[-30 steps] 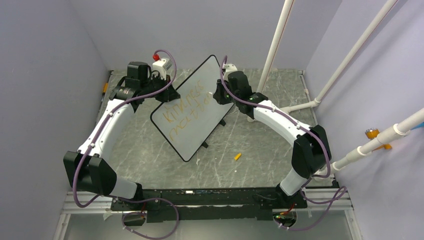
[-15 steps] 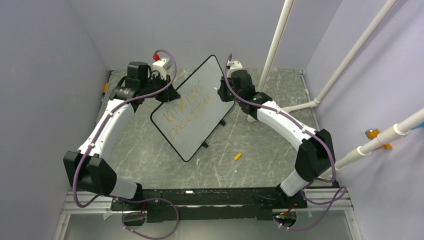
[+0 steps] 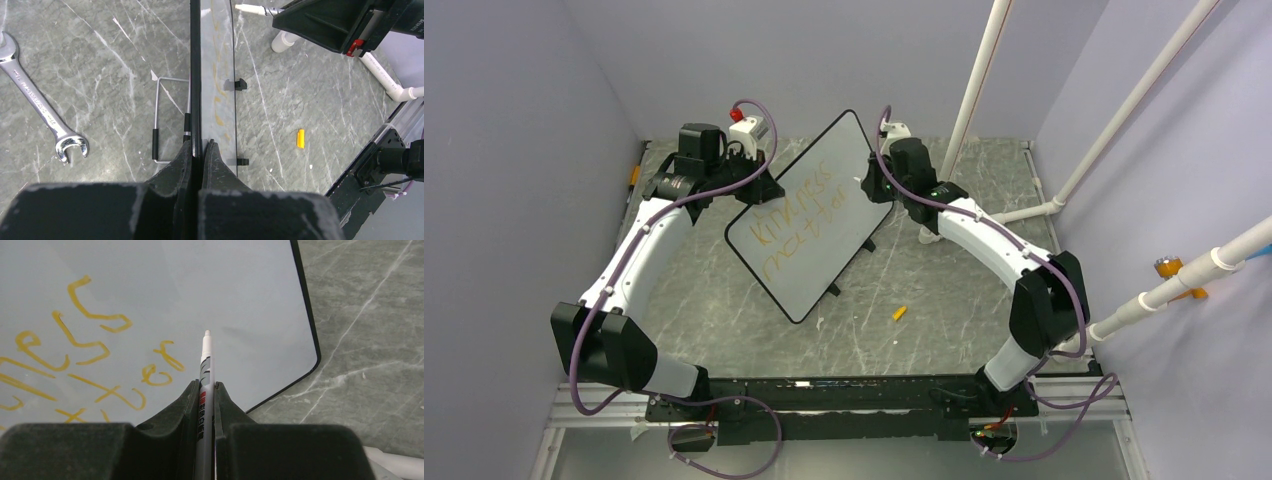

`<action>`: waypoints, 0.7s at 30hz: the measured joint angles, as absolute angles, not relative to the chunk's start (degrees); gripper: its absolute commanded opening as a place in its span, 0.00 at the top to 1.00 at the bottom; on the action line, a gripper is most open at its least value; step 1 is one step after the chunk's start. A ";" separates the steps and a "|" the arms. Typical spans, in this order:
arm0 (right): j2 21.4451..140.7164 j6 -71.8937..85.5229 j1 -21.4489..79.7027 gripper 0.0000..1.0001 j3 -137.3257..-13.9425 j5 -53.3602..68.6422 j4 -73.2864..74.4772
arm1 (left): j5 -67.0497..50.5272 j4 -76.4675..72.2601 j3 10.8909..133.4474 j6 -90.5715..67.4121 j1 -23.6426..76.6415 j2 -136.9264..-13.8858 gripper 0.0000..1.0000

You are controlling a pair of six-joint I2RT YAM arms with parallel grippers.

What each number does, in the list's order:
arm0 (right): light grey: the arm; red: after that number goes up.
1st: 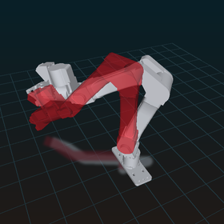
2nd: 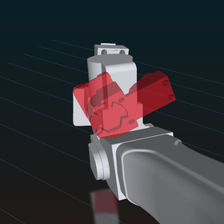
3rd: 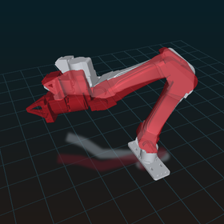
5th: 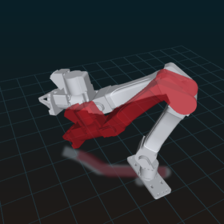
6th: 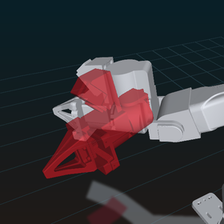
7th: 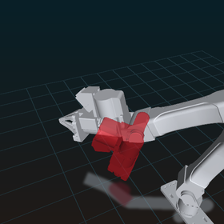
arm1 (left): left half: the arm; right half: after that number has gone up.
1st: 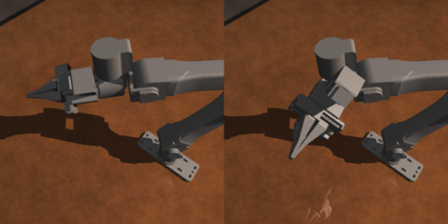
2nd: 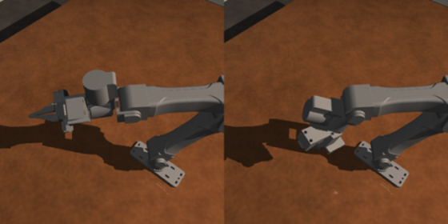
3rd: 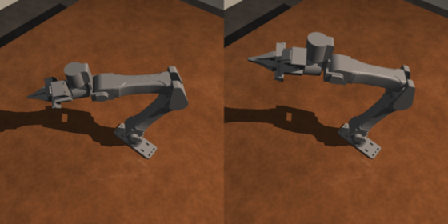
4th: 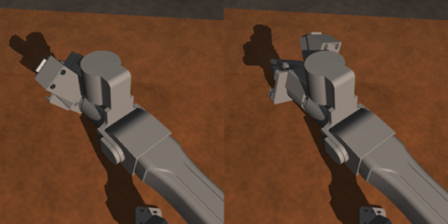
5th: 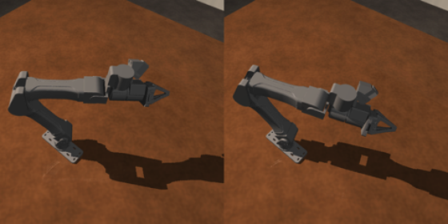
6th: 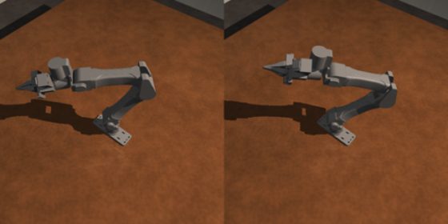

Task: Write a sentence on the whiteboard

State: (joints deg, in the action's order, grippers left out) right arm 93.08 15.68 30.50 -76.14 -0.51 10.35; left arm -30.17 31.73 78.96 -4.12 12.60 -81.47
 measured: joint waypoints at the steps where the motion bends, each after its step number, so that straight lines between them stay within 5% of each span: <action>1: 93.25 15.68 30.39 1.00 -76.14 -0.12 10.20 | -30.17 31.73 78.96 -4.12 12.60 -81.49 1.00; 21: 96.66 15.64 30.04 1.00 -79.46 1.58 10.00 | -30.17 31.75 78.96 -4.12 12.60 -81.47 1.00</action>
